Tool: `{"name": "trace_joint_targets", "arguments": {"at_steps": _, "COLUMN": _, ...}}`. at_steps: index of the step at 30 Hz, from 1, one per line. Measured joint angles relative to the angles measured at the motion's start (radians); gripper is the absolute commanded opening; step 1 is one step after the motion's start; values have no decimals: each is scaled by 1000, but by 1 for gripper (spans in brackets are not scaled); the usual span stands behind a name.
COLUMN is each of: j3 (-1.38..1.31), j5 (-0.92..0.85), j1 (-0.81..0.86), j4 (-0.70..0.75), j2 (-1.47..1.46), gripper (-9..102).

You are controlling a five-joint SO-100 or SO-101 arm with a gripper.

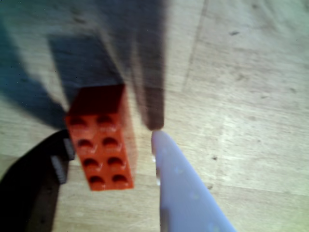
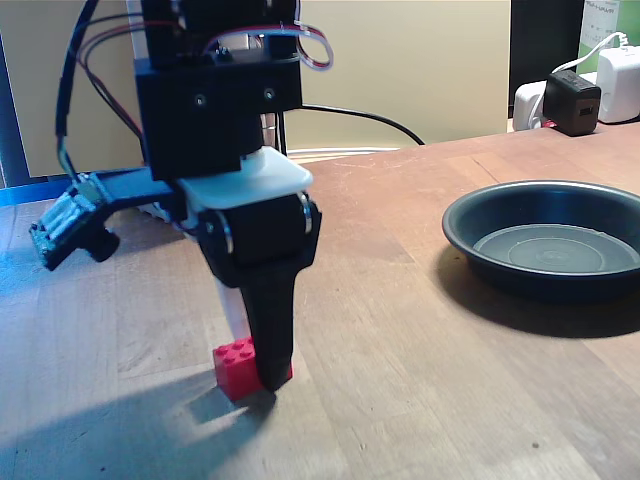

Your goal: Grasp a lego block and put it in the bin.

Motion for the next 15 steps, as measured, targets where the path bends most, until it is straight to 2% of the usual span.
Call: {"name": "trace_joint_targets", "arguments": {"at_steps": 15, "j3": 0, "j5": 0, "j1": -8, "j4": 2, "j2": 0, "gripper": 2}}
